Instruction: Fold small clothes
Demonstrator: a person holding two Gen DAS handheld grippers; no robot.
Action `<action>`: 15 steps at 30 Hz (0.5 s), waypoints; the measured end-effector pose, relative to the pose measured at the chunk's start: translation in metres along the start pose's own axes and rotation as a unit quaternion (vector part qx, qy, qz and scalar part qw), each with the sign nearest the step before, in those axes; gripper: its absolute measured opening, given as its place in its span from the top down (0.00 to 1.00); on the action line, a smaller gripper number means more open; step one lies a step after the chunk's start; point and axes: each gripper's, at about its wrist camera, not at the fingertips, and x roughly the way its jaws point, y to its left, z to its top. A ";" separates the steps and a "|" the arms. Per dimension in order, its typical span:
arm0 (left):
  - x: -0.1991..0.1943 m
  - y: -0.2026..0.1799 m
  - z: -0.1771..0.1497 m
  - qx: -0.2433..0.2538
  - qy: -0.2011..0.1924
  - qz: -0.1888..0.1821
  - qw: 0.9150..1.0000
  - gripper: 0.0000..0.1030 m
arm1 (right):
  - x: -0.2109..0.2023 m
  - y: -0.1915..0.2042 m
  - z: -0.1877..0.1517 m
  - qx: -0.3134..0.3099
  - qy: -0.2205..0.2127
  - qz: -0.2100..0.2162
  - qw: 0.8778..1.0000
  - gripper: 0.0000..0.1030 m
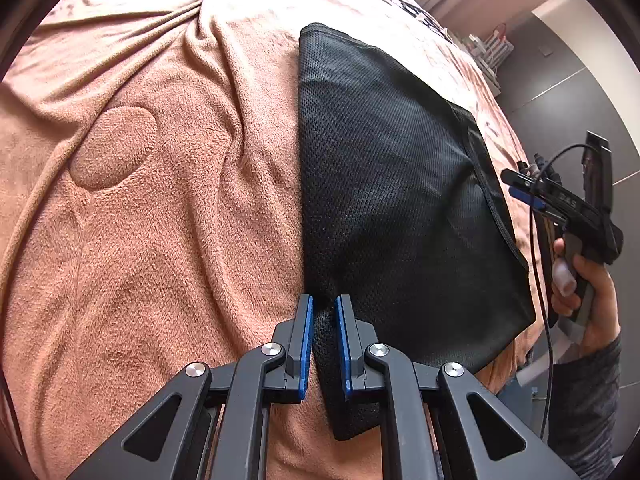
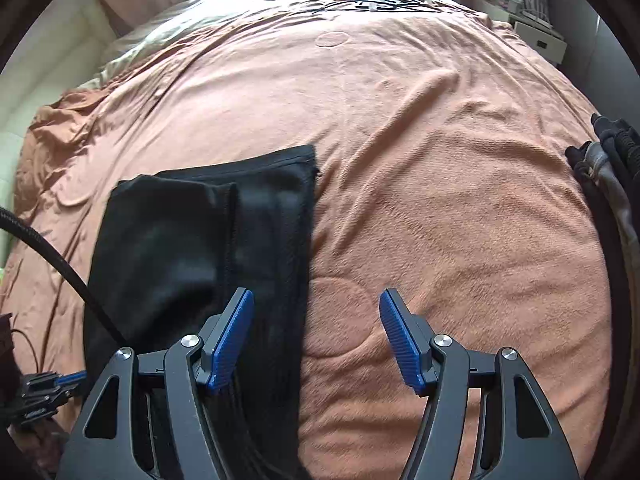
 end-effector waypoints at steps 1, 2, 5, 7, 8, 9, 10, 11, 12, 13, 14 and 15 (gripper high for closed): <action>0.000 0.000 0.000 0.000 0.000 0.000 1.000 0.88 | -0.001 -0.001 -0.004 0.000 0.005 0.010 1.000 0.39; 0.000 0.001 0.000 0.001 0.001 0.000 1.000 0.88 | -0.007 -0.007 -0.010 0.001 0.014 0.024 1.000 0.39; -0.001 0.001 -0.001 0.002 0.002 0.002 1.000 0.88 | -0.008 -0.010 -0.020 -0.014 0.026 0.026 0.999 0.41; -0.001 0.000 -0.001 0.002 0.003 0.002 1.000 0.88 | -0.010 -0.014 -0.024 -0.018 0.035 0.028 0.999 0.51; -0.001 0.000 -0.001 0.002 0.003 0.002 1.000 0.88 | -0.013 -0.016 -0.028 -0.014 0.038 0.035 0.999 0.52; -0.001 0.000 -0.001 0.002 0.004 0.001 1.000 0.88 | -0.017 -0.017 -0.031 -0.010 0.038 0.041 0.998 0.52; -0.001 0.000 -0.001 0.001 0.005 0.000 1.000 0.87 | -0.021 -0.020 -0.035 -0.007 0.038 0.046 0.998 0.52; -0.001 0.001 -0.001 -0.002 0.006 -0.002 1.000 0.87 | -0.025 -0.021 -0.039 -0.004 0.040 0.054 0.998 0.52; -0.001 0.002 -0.001 -0.005 0.006 -0.005 1.000 0.87 | -0.029 -0.025 -0.043 0.001 0.045 0.066 0.997 0.52; -0.001 0.002 -0.001 -0.006 0.007 -0.006 1.000 0.87 | -0.033 -0.028 -0.048 0.006 0.047 0.074 0.996 0.52; -0.001 0.003 -0.001 -0.007 0.007 -0.008 1.000 0.86 | -0.037 -0.027 -0.049 0.010 0.050 0.081 0.995 0.52; -0.001 0.004 -0.002 -0.008 0.008 -0.009 1.000 0.86 | -0.039 -0.030 -0.050 0.013 0.053 0.084 0.995 0.52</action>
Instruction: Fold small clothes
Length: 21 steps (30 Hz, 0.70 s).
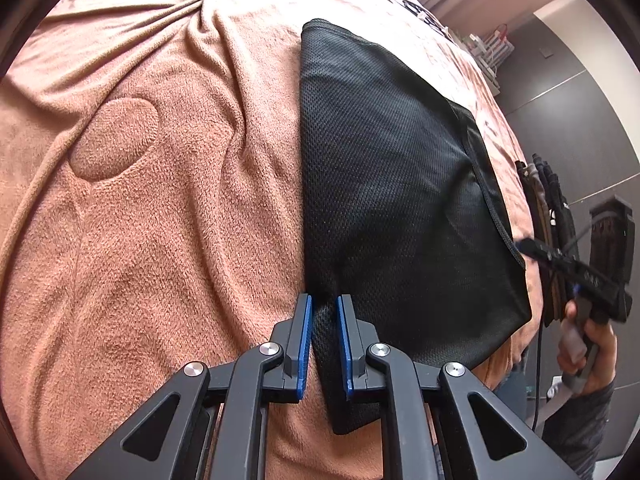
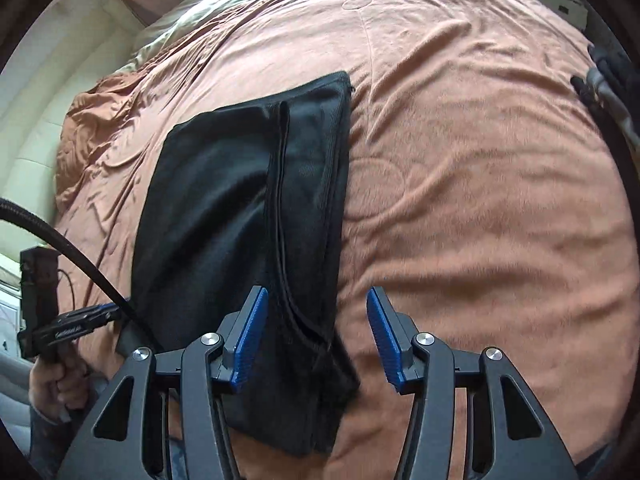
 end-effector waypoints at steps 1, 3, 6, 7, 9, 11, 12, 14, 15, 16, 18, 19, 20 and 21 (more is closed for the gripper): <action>0.000 0.000 0.000 0.000 0.001 -0.001 1.000 0.85 | -0.002 -0.001 -0.001 0.002 0.003 0.002 1.000 0.52; -0.001 0.001 -0.002 -0.001 0.003 -0.004 1.000 0.83 | -0.003 -0.005 -0.006 0.009 0.012 0.006 1.000 0.52; -0.002 -0.001 -0.003 0.002 0.009 -0.011 1.000 0.74 | -0.001 -0.014 -0.010 0.023 0.024 0.022 0.999 0.52; -0.002 -0.002 -0.004 0.005 0.013 -0.016 1.000 0.68 | -0.002 -0.018 -0.013 0.028 0.028 0.025 0.999 0.51; -0.002 -0.005 -0.004 0.012 0.016 -0.016 1.000 0.65 | 0.001 -0.025 -0.016 0.036 0.034 0.028 0.998 0.50; -0.001 -0.009 -0.005 0.017 0.016 -0.008 1.000 0.65 | 0.000 -0.031 -0.018 0.042 0.031 0.033 0.998 0.50; -0.001 -0.010 -0.005 0.021 0.017 -0.003 1.000 0.65 | -0.001 -0.033 -0.019 0.046 0.028 0.036 0.998 0.50; 0.000 -0.015 -0.006 0.030 0.019 0.009 0.999 0.65 | -0.004 -0.040 -0.021 0.056 0.024 0.046 0.997 0.50; 0.000 -0.017 -0.006 0.034 0.020 0.014 0.999 0.65 | -0.005 -0.041 -0.021 0.057 0.025 0.048 0.997 0.50; 0.001 -0.018 -0.006 0.034 0.023 0.017 0.999 0.65 | -0.006 -0.042 -0.021 0.059 0.024 0.048 0.997 0.51; 0.000 -0.018 -0.008 0.029 0.033 0.017 0.999 0.65 | -0.009 -0.044 -0.025 0.059 0.022 0.049 0.997 0.59; 0.000 -0.018 -0.009 0.028 0.038 0.018 0.999 0.65 | -0.010 -0.045 -0.026 0.061 0.023 0.049 0.997 0.62; -0.001 -0.018 -0.010 0.028 0.044 0.018 0.998 0.65 | -0.010 -0.045 -0.027 0.062 0.022 0.048 0.997 0.66; -0.003 -0.017 -0.012 0.030 0.050 0.020 0.998 0.65 | -0.011 -0.046 -0.027 0.065 0.021 0.048 0.997 0.68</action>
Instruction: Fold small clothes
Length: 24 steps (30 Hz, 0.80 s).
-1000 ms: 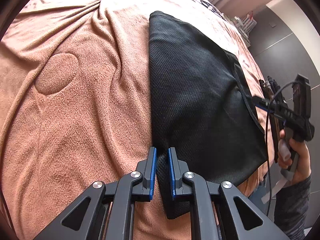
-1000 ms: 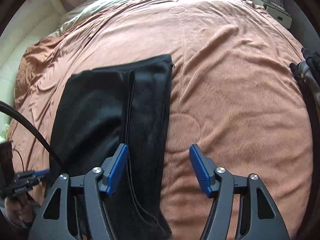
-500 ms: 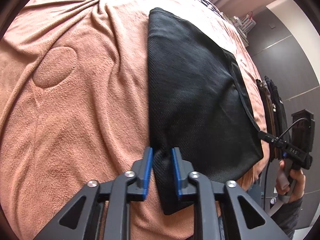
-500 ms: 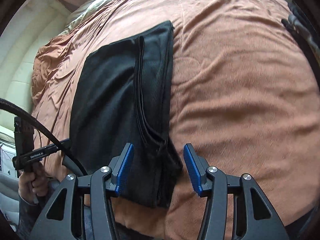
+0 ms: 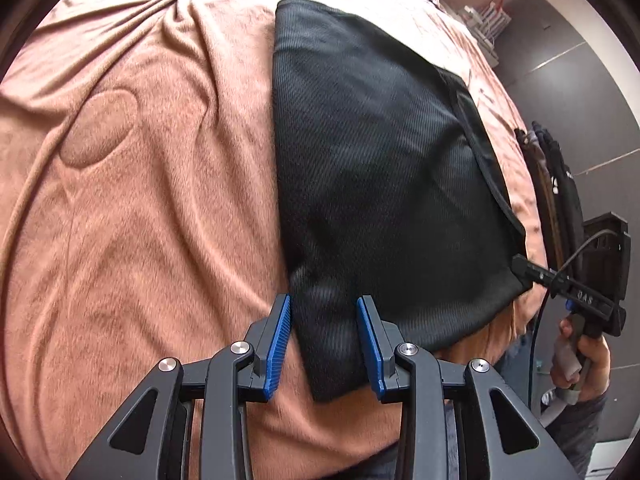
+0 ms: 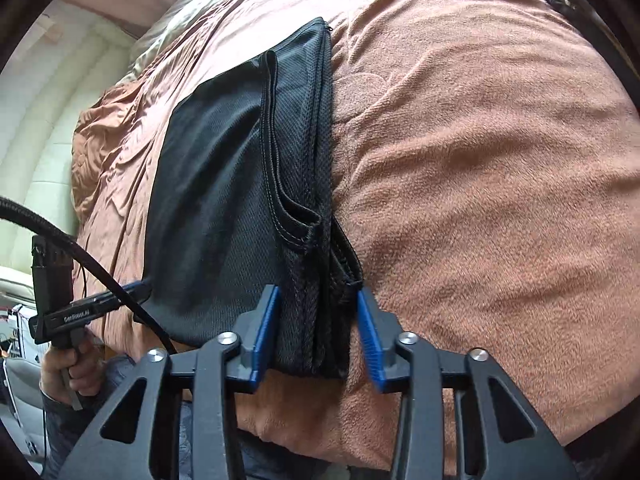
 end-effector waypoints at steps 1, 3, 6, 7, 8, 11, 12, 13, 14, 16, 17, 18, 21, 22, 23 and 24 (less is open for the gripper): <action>-0.001 0.000 -0.003 0.002 0.005 0.002 1.000 0.65 | 0.000 -0.001 0.000 0.003 -0.001 0.003 1.000 0.70; -0.002 -0.001 -0.007 0.006 0.011 0.006 1.000 0.65 | -0.001 -0.003 -0.002 0.011 -0.003 0.011 1.000 0.80; -0.001 -0.002 -0.009 0.009 0.009 0.014 1.000 0.81 | 0.002 -0.002 -0.008 0.018 -0.010 0.021 1.000 0.87; -0.002 0.000 -0.008 0.001 0.010 0.004 1.000 0.88 | 0.001 0.000 -0.010 0.018 -0.014 0.022 0.999 0.88; -0.003 0.003 -0.007 -0.006 0.009 -0.001 1.000 0.92 | -0.001 0.002 -0.013 0.016 -0.018 0.022 0.999 0.89; -0.012 0.003 -0.010 0.002 0.000 0.000 1.000 0.94 | -0.007 0.009 -0.020 0.006 -0.027 0.024 0.999 0.91; -0.015 0.003 -0.010 0.005 -0.002 0.002 1.000 0.94 | -0.009 0.010 -0.022 0.005 -0.029 0.028 0.999 0.91; -0.021 0.002 -0.012 0.008 -0.005 0.003 1.000 0.95 | -0.010 0.011 -0.024 0.005 -0.031 0.035 0.999 0.91; -0.024 0.002 -0.012 0.010 -0.007 0.002 1.000 0.95 | -0.012 0.012 -0.028 0.005 -0.031 0.039 0.999 0.91; -0.034 0.003 -0.012 0.016 -0.009 -0.003 1.000 0.95 | -0.015 0.015 -0.034 -0.002 -0.033 0.040 0.999 0.91; -0.040 0.003 -0.013 0.019 -0.011 -0.004 1.000 0.95 | -0.016 0.016 -0.037 -0.005 -0.032 0.043 0.999 0.91; -0.045 0.004 -0.014 0.024 -0.013 -0.003 1.000 0.95 | -0.018 0.018 -0.042 -0.008 -0.031 0.048 0.998 0.91; -0.061 0.009 -0.020 0.033 -0.018 0.004 0.999 0.95 | -0.018 0.020 -0.054 -0.015 -0.025 0.059 0.998 0.91; -0.063 0.010 -0.023 0.036 -0.015 0.005 0.999 0.95 | -0.019 0.019 -0.057 -0.016 -0.023 0.061 0.998 0.91; -0.065 0.011 -0.025 0.040 -0.013 0.007 0.999 0.95 | -0.019 0.019 -0.061 -0.017 -0.021 0.063 0.998 0.91; -0.065 0.012 -0.028 0.045 -0.009 0.009 0.999 0.95 | -0.018 0.020 -0.064 -0.017 -0.020 0.067 0.997 0.91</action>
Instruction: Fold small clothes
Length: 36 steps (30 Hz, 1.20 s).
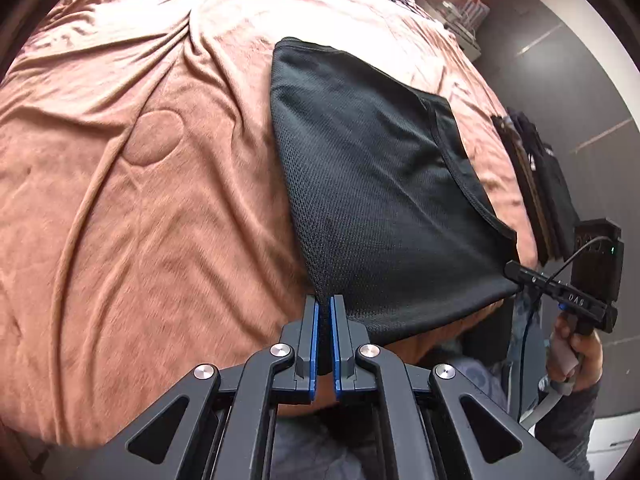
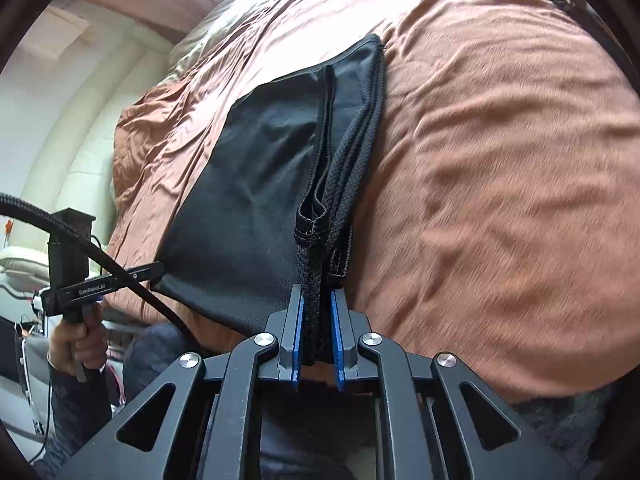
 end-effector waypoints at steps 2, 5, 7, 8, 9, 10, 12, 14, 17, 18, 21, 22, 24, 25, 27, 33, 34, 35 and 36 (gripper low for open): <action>0.001 0.000 -0.007 0.007 0.010 0.000 1.000 0.95 | 0.001 -0.001 -0.003 0.004 0.001 0.006 1.000 0.91; 0.000 0.004 -0.009 0.001 0.016 -0.006 1.000 0.94 | 0.001 0.000 -0.007 -0.003 0.002 0.007 1.000 0.90; -0.003 0.012 -0.005 -0.019 0.014 -0.026 0.999 0.94 | 0.003 0.001 -0.003 -0.013 0.010 -0.018 1.000 0.87; -0.005 0.016 -0.003 -0.030 0.011 -0.034 0.999 0.91 | 0.003 -0.001 -0.001 -0.017 0.012 -0.035 0.999 0.81; -0.007 0.020 0.002 -0.039 0.004 -0.039 0.998 0.89 | 0.002 0.000 0.000 -0.021 0.009 -0.044 0.999 0.67; -0.010 0.024 0.003 -0.045 -0.005 -0.042 0.998 0.77 | 0.000 0.000 0.002 -0.025 0.004 -0.048 0.999 0.55; -0.016 0.030 0.009 -0.053 -0.024 -0.040 0.998 0.52 | -0.006 -0.002 0.010 -0.028 -0.016 -0.040 0.999 0.28; -0.021 0.038 0.015 -0.056 -0.045 -0.035 0.997 0.43 | -0.007 -0.003 0.017 -0.030 -0.023 -0.031 0.999 0.28; -0.017 0.037 0.030 -0.064 -0.061 -0.036 0.995 0.43 | -0.002 -0.011 0.032 -0.019 -0.031 -0.014 0.999 0.28; -0.015 0.040 0.035 -0.068 -0.066 -0.041 0.995 0.43 | 0.000 -0.014 0.037 -0.013 -0.032 -0.005 0.999 0.28; -0.007 0.042 0.050 -0.070 -0.073 -0.048 0.994 0.43 | 0.011 -0.028 0.044 0.010 -0.038 0.024 0.999 0.28; -0.003 0.042 0.054 -0.072 -0.072 -0.050 0.994 0.43 | 0.015 -0.033 0.047 0.017 -0.040 0.028 0.999 0.28; 0.007 0.043 0.063 -0.074 -0.071 -0.058 0.993 0.44 | 0.025 -0.039 0.057 0.025 -0.044 0.035 0.998 0.28; 0.011 0.043 0.067 -0.074 -0.070 -0.060 0.993 0.45 | 0.031 -0.043 0.063 0.029 -0.044 0.040 0.998 0.28; 0.020 0.045 0.075 -0.077 -0.066 -0.061 0.993 0.49 | 0.043 -0.049 0.073 0.037 -0.041 0.049 0.997 0.28; 0.048 0.055 0.098 -0.081 -0.048 -0.064 0.993 0.57 | 0.072 -0.058 0.104 0.040 -0.034 0.073 0.996 0.31; 0.051 0.057 0.101 -0.082 -0.046 -0.064 0.993 0.58 | 0.076 -0.059 0.108 0.041 -0.032 0.075 0.996 0.31; 0.055 0.056 0.102 -0.083 -0.044 -0.064 0.993 0.61 | 0.080 -0.061 0.111 0.043 -0.029 0.078 0.996 0.31; 0.058 0.057 0.105 -0.084 -0.042 -0.065 0.993 0.62 | 0.085 -0.062 0.115 0.046 -0.028 0.082 0.995 0.35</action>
